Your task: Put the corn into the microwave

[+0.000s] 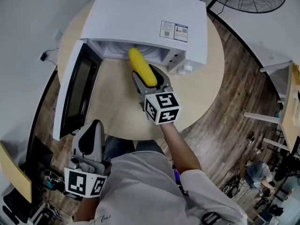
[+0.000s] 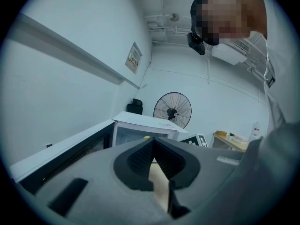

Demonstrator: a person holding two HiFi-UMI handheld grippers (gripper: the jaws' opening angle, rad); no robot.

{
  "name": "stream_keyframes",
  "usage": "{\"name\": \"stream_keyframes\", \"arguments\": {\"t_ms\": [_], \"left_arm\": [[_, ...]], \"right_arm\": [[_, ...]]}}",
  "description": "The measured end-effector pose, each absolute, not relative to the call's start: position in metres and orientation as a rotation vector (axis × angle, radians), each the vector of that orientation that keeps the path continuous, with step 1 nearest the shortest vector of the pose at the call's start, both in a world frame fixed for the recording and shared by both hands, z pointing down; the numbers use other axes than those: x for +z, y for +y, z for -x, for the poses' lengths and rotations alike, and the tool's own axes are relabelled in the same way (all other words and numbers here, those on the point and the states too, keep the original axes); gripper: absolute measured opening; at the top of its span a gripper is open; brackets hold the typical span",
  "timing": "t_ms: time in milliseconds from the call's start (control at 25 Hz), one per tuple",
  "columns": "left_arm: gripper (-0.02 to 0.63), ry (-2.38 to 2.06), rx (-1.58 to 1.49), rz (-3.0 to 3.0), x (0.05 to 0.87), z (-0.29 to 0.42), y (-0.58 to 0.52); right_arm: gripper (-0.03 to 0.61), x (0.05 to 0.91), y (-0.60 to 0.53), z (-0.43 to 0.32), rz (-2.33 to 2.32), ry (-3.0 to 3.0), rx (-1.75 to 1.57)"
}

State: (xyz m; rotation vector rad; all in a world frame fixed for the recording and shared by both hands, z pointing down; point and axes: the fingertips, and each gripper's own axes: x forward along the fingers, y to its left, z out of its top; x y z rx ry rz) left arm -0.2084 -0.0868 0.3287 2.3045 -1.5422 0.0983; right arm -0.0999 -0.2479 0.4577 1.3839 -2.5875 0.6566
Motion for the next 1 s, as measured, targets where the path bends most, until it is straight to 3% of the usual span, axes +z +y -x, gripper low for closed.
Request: {"name": "stream_keyframes", "arguments": {"t_ms": [1000], "left_arm": [[0.0,-1.546,0.216,-2.228,0.359,0.234,-0.085]], "right_arm": [[0.258,0.518,-0.332,0.128,-1.491,-2.492,0.559]]}}
